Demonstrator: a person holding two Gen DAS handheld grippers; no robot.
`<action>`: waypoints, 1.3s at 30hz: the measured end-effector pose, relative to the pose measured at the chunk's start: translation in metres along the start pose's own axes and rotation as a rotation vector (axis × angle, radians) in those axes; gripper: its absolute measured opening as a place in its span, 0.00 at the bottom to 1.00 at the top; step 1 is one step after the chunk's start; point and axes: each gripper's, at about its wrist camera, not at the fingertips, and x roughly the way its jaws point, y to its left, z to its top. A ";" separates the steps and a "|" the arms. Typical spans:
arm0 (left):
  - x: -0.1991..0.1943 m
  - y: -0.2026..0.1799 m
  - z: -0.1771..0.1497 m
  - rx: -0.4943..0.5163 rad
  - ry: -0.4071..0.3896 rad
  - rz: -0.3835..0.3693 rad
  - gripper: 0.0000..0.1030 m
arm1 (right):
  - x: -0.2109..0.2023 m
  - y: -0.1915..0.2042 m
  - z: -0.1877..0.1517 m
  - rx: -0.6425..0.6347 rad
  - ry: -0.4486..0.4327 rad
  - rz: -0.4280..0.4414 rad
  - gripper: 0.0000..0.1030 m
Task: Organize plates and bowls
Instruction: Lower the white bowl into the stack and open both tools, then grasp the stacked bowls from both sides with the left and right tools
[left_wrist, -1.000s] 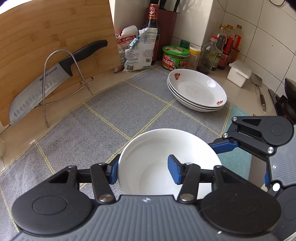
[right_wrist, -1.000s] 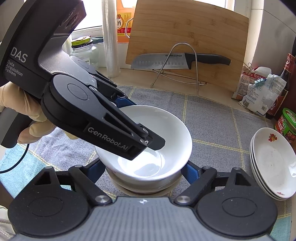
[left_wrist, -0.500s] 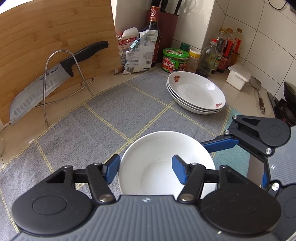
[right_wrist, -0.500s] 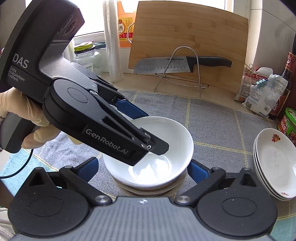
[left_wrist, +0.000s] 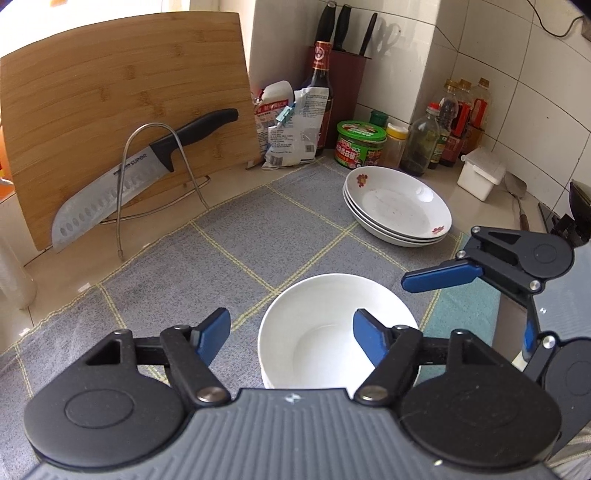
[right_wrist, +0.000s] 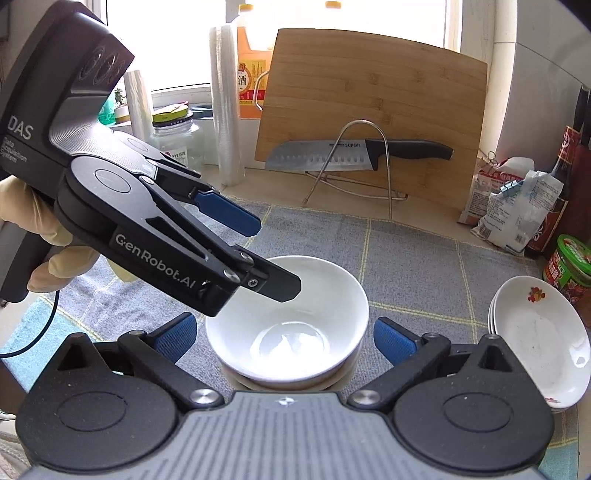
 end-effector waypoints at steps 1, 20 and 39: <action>-0.002 0.003 -0.001 -0.013 -0.004 0.005 0.71 | -0.001 0.001 0.000 -0.002 -0.006 0.014 1.00; -0.037 0.020 -0.045 -0.061 -0.023 0.025 0.88 | -0.009 -0.015 -0.013 -0.066 0.039 0.053 1.00; 0.037 -0.026 -0.097 -0.094 0.161 0.146 0.91 | 0.066 -0.050 -0.065 -0.198 0.199 0.142 1.00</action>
